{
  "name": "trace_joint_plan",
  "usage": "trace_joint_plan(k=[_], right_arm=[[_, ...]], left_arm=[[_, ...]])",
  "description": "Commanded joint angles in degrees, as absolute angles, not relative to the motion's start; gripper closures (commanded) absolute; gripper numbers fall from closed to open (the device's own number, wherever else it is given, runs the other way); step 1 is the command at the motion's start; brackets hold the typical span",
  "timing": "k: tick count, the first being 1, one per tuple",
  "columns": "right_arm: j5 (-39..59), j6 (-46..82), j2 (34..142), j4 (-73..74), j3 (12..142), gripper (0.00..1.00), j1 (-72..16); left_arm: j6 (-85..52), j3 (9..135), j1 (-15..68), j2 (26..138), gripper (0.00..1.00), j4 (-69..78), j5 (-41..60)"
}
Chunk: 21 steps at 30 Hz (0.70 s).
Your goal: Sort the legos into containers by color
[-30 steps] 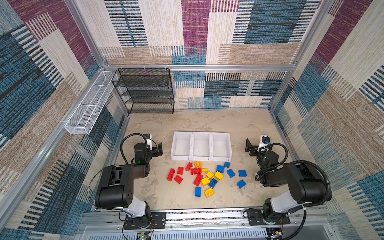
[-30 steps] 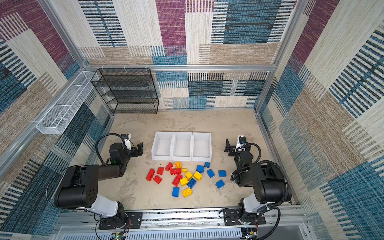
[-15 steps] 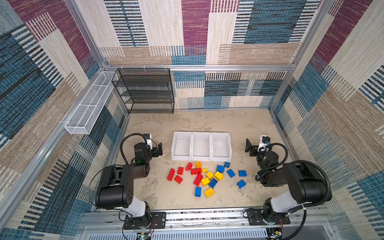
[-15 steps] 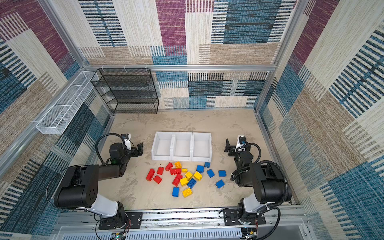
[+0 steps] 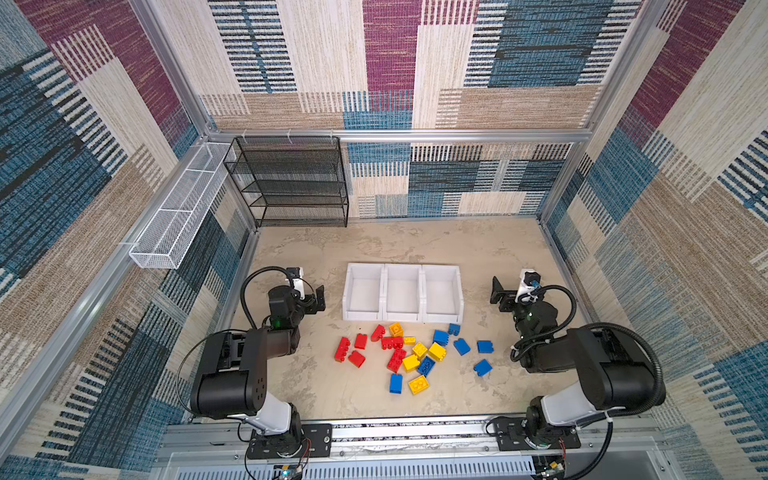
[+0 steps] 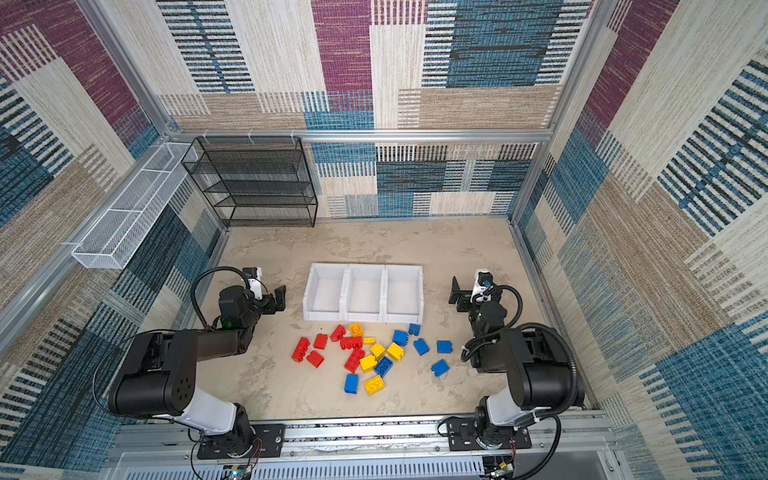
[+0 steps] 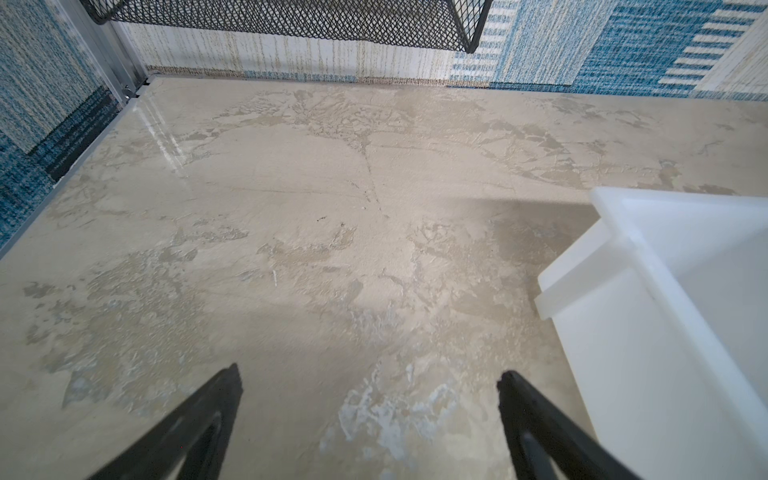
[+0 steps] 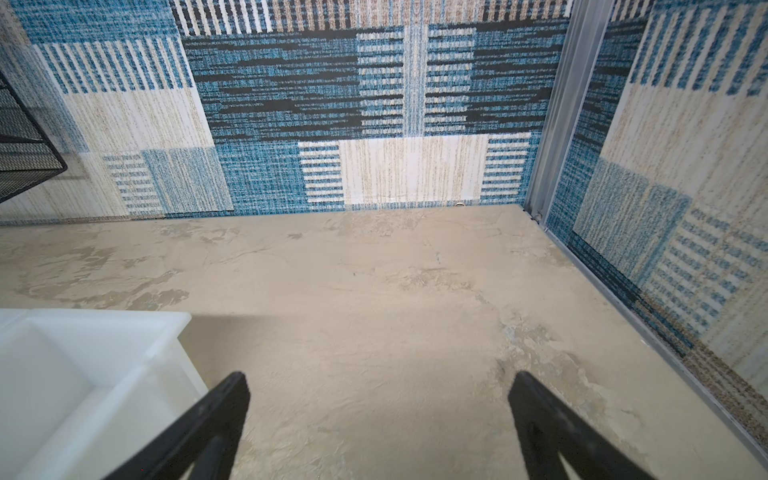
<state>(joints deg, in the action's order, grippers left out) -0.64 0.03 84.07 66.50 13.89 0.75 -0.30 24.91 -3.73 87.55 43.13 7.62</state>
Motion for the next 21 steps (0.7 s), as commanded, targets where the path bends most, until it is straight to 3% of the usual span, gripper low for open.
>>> trace_joint_plan(k=[1, 5, 10, 21], right_arm=[[-4.28, 3.54, 77.03, 42.92, 22.66, 0.0, 0.63], [-6.59, 10.6, 70.08, 18.08, 30.49, 0.0, -2.37], [-4.23, 20.1, 68.45, -3.65, 34.89, 0.0, -7.81], [-2.76, 33.25, 63.51, -25.03, 31.65, 0.01, -16.07]], left_arm=[[-0.99, 23.36, -3.78, 81.35, 0.01, 42.84, 3.74], [-7.7, 25.78, -3.28, 69.23, 0.01, 23.56, 0.72], [-11.85, 33.78, 0.05, 65.5, 0.01, 0.57, -0.12], [-22.96, 37.34, 9.49, 63.54, 0.01, -11.06, 5.44]])
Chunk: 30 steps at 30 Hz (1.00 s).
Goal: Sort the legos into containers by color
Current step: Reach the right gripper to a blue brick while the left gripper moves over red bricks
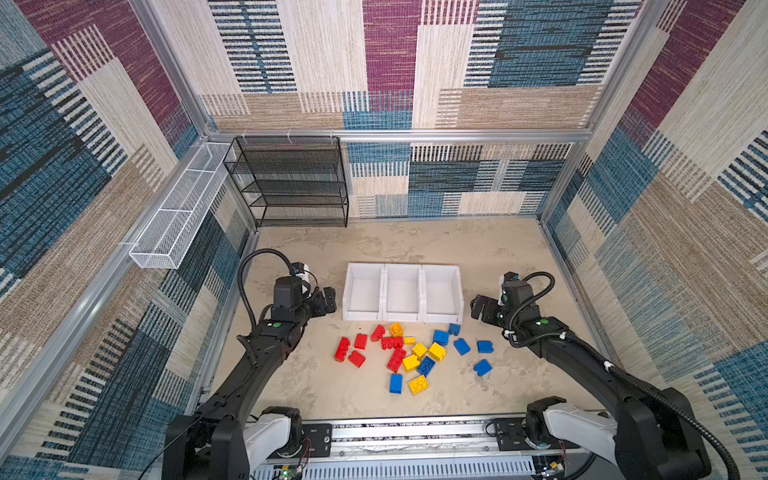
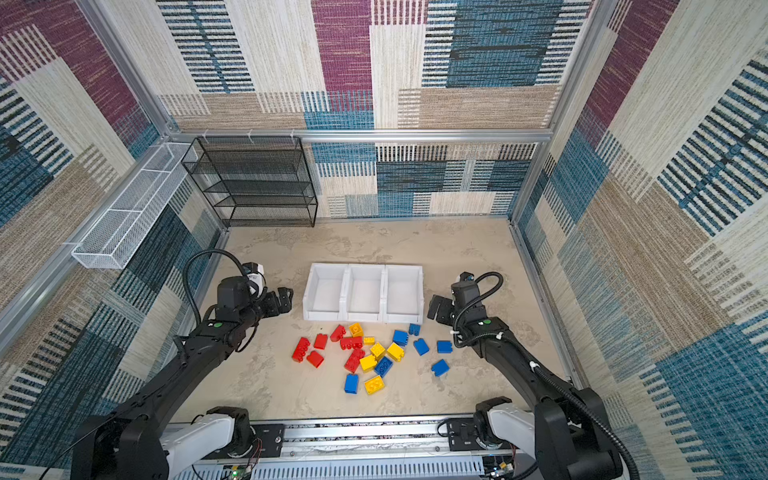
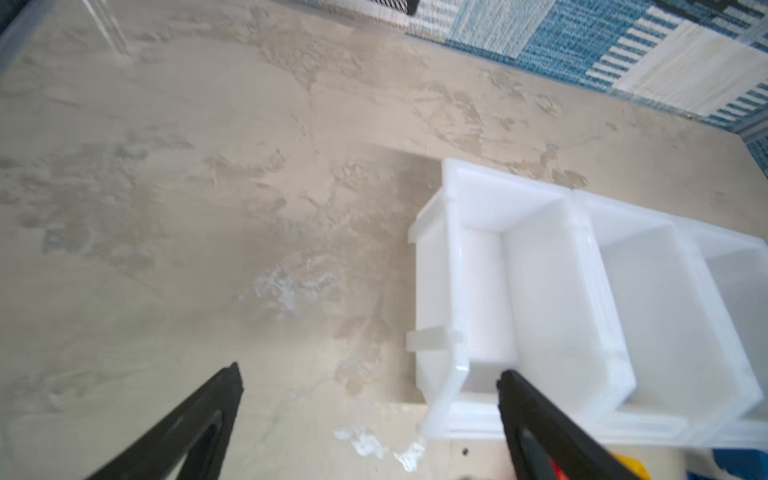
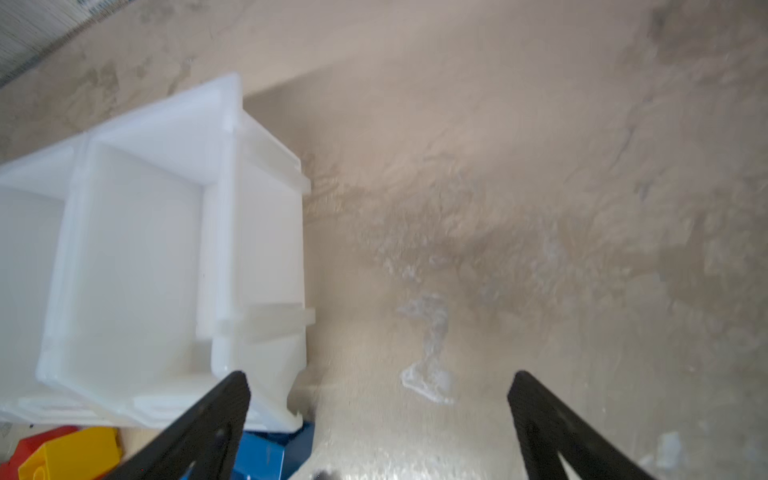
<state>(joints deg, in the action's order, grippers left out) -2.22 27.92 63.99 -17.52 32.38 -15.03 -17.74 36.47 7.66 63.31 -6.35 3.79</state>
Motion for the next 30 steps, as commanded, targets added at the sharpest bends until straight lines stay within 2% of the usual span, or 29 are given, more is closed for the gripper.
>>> trace_joint_plan(k=[1, 11, 19, 30], right_arm=[[-2.44, 33.7, 63.56, -25.73, 31.24, 0.01, -16.45], [-3.85, 38.78, 66.92, -31.59, 30.75, 0.13, -21.5], [-6.33, 40.86, 70.81, -33.61, 32.35, 0.21, -23.8], [-8.61, 41.66, 72.41, -35.2, 32.7, 0.39, -24.87]], left_arm=[[-23.86, 37.61, 10.5, 63.87, 0.01, -11.7, 5.38], [-24.98, 34.22, 17.16, 60.92, 0.01, -10.68, 7.65], [-24.26, 33.79, 18.22, 60.55, 0.02, -10.42, 8.17], [-25.09, 32.16, 18.7, 59.92, 0.03, -9.21, 7.85]])
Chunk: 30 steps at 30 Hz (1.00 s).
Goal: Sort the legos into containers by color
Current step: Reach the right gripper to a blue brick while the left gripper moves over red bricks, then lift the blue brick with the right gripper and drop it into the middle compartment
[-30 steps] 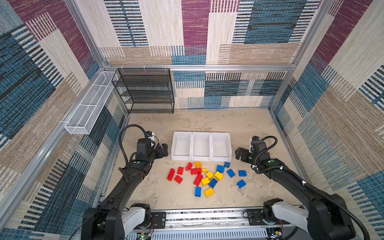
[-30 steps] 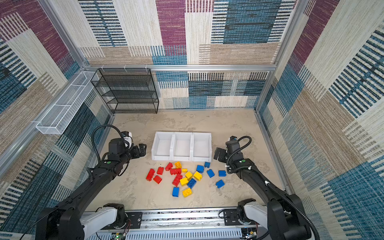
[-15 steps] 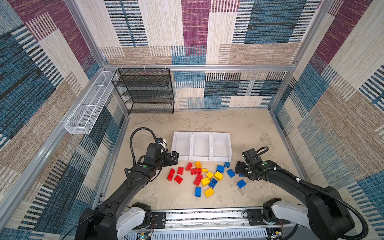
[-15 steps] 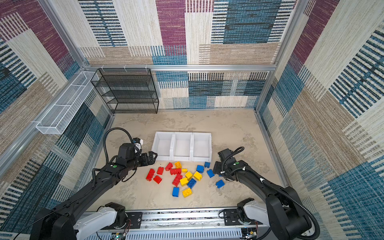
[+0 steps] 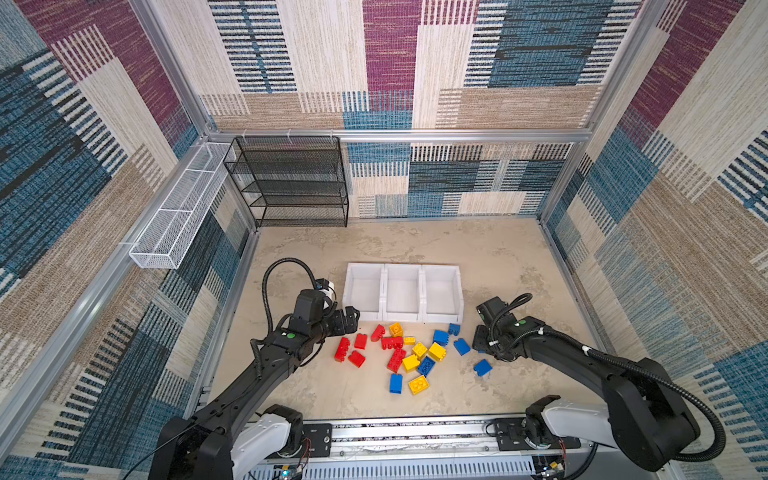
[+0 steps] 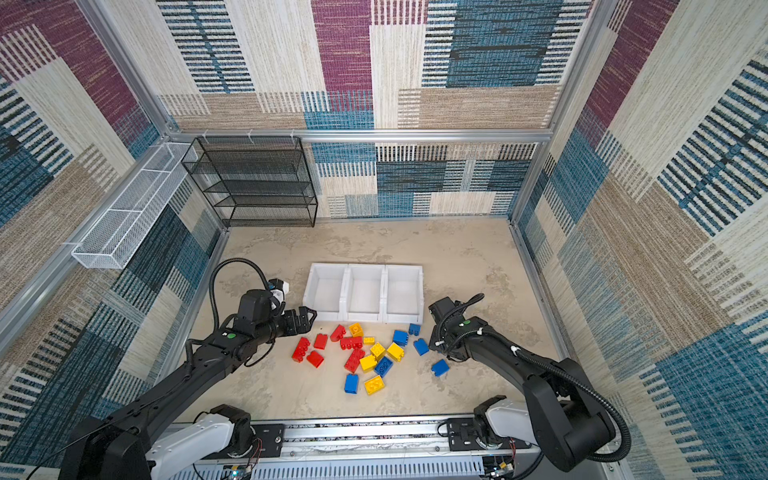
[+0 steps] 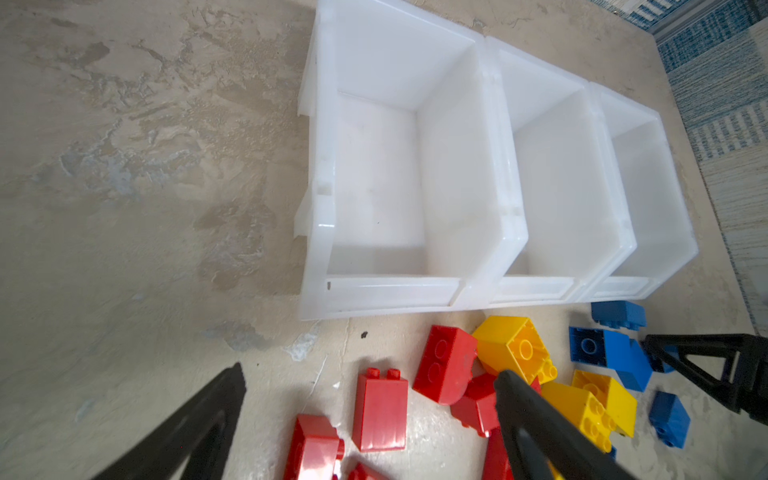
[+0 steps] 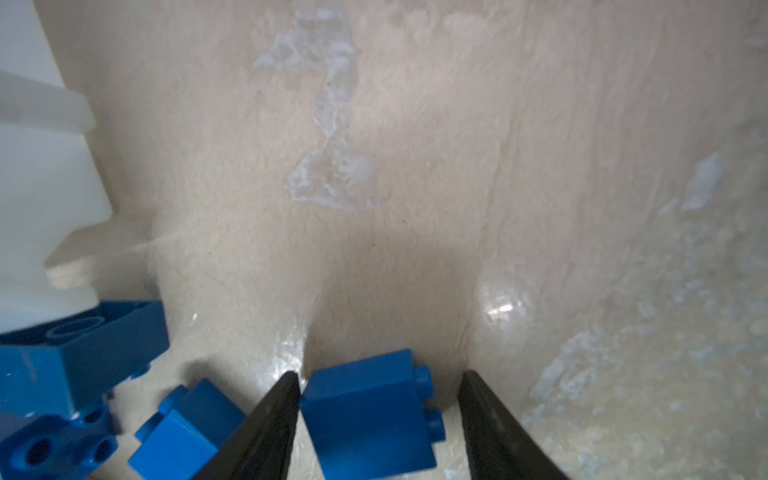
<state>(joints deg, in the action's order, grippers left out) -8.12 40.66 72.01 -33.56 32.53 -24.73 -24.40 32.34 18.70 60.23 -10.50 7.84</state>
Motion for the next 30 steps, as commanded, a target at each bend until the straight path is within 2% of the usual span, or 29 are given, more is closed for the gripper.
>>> trace_joint_plan(k=[1, 10, 19, 25, 30], right_arm=[[-8.6, 41.66, 72.59, -35.08, 32.74, 0.41, -24.96], [-9.06, 42.54, 72.39, -35.68, 32.87, 0.56, -25.84], [-10.08, 42.72, 70.42, -37.43, 34.8, 0.6, -26.02], [-11.94, 40.31, 69.31, -40.14, 43.37, 0.61, -26.02], [-11.93, 35.69, 72.95, -39.13, 54.15, 0.61, -26.02]], left_arm=[[-25.11, 32.1, 18.71, 59.88, 0.03, -9.27, 7.74], [-25.51, 31.89, 18.68, 59.68, 0.04, -9.23, 7.38], [-25.58, 32.06, 18.72, 59.03, 0.03, -10.0, 4.98], [-25.2, 31.78, 18.67, 57.22, 0.02, -10.8, 2.92], [-25.14, 30.94, 18.72, 56.02, 0.02, -10.34, 3.56]])
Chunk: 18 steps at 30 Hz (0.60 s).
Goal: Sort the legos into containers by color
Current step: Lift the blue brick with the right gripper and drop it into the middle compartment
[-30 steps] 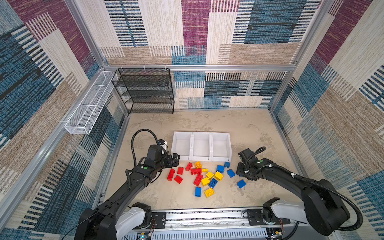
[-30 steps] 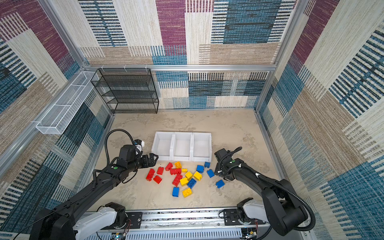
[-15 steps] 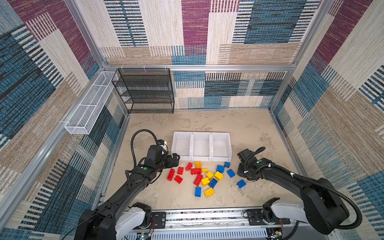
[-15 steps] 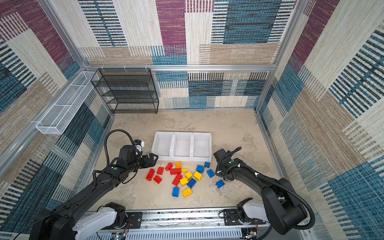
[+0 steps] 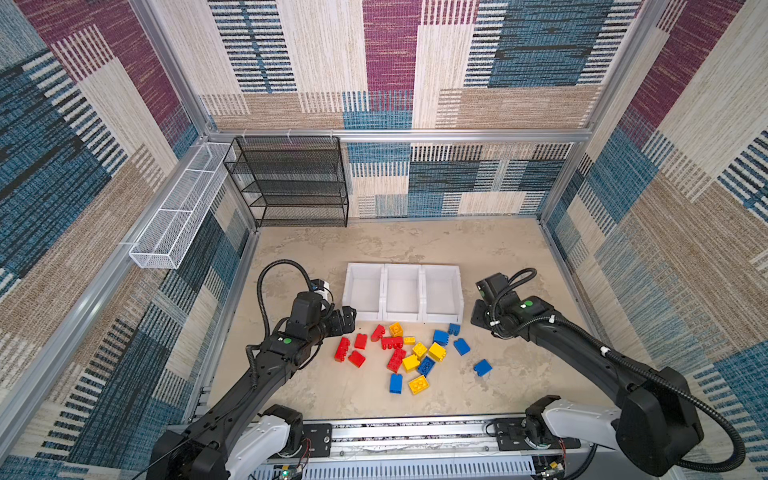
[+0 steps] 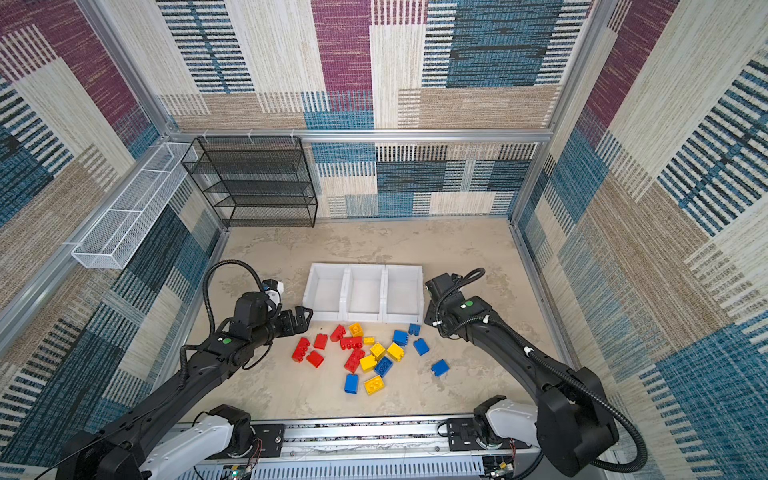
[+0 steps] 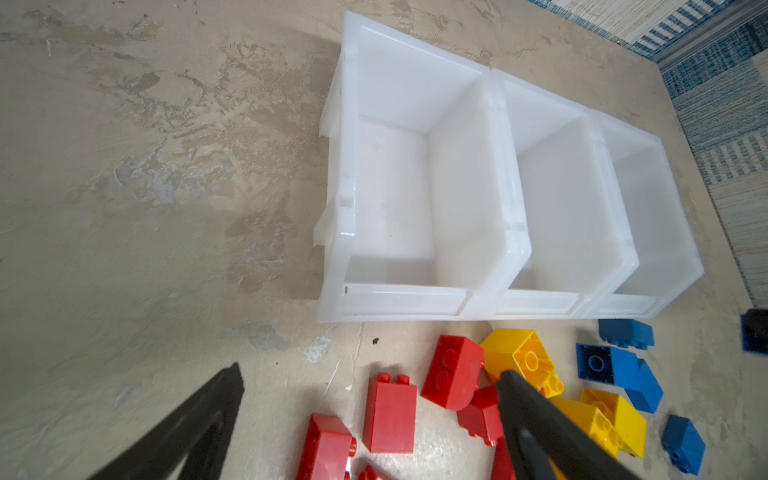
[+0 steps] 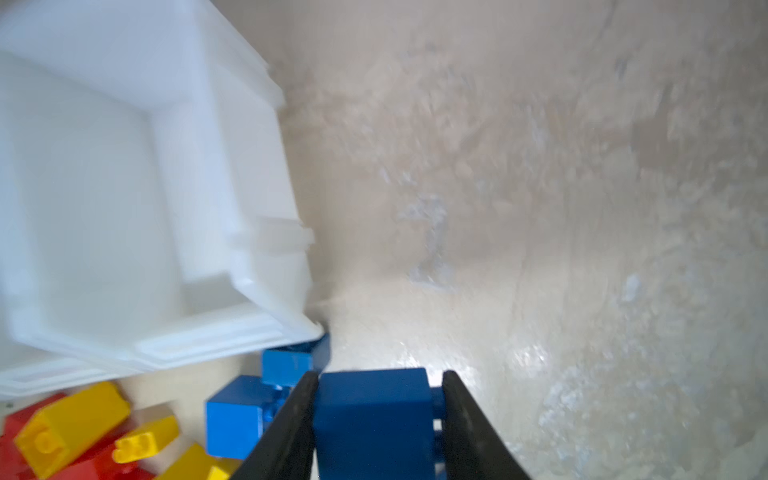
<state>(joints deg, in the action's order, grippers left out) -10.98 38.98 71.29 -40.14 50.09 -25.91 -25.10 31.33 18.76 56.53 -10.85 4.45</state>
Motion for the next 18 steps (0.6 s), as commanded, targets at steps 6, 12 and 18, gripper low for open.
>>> trace_joint_plan(k=[6, 12, 18], right_arm=[[-8.65, 31.83, 80.64, -34.15, 63.66, 0.62, -26.63], [-8.26, 29.34, 89.72, -32.53, 73.56, 0.62, -32.25], [-7.75, 27.89, 99.6, -31.52, 81.85, 0.61, -38.42]], left_arm=[[-25.48, 31.21, 18.81, 55.83, 0.03, -11.55, 4.04], [-25.99, 30.78, 18.73, 54.56, 0.04, -12.49, 3.95], [-26.02, 30.9, 18.79, 53.96, 0.04, -13.67, 3.45]])
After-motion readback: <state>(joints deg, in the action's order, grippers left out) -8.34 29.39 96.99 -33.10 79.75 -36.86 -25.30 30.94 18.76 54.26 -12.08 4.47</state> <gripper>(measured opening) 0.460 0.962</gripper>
